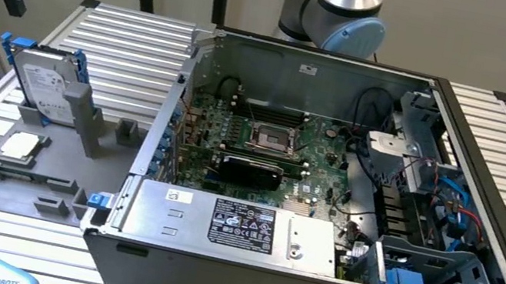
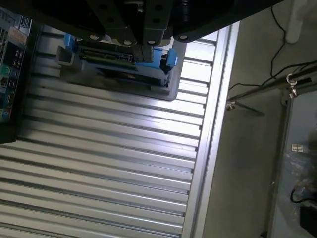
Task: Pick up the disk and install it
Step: 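Pick up the disk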
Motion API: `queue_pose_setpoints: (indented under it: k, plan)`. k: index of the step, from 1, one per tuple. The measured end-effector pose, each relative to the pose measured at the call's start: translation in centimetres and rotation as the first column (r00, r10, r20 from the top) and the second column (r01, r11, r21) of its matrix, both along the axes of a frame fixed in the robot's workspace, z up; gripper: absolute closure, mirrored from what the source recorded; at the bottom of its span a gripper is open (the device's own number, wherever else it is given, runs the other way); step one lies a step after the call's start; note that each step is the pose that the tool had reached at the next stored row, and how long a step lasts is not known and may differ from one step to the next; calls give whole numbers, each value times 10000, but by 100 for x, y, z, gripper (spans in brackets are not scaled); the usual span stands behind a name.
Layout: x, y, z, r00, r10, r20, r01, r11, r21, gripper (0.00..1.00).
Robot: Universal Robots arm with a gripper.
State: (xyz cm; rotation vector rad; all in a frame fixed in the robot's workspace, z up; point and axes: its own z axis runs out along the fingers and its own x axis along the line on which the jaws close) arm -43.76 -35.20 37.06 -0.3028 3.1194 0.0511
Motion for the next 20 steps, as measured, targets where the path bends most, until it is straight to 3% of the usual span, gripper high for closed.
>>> queue_pose_setpoints:
  k: [5, 10, 15, 20]
  plan:
    - [0, 0, -5, 9959, 903, 1, -903, 9959, 0, 89]
    - [0, 0, -11, 9835, 1810, 1, -1810, 9835, 0, 89]
    - [0, 0, -18, 9630, 2696, 0, -2696, 9630, 0, 89]
    - [0, 0, -24, 9349, 3550, 0, -3550, 9349, 0, 89]
